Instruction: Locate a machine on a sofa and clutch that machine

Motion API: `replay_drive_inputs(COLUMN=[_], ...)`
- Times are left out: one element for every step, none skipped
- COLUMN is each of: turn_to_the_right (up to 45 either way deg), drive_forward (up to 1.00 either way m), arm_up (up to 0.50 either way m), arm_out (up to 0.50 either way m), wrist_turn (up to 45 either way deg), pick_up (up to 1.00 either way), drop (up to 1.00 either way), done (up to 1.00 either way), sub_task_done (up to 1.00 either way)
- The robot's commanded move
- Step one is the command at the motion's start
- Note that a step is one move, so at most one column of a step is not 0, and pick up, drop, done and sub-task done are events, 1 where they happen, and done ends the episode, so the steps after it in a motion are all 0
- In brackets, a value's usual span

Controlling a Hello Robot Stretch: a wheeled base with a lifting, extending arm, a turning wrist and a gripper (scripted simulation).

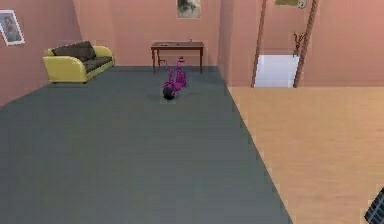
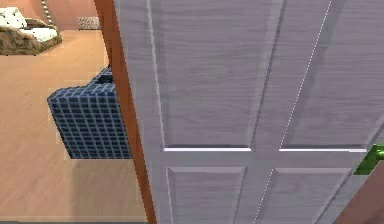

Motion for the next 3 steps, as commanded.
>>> replay_drive_inputs(turn_to_the_right=[0.0, 45.0, 15.0], drive_forward=[0.4, 0.0, 0.0], arm_up=[0.0, 0.0, 0.0], arm_out=[0.0, 0.0, 0.0], wrist_turn=[0.0, 0.0, 0.0], pick_up=[0.0, 0.0, 0.0], drop=[0.0, 0.0, 0.0], done=[0.0, 0.0, 0.0], sub_task_done=[0.0, 0.0, 0.0])
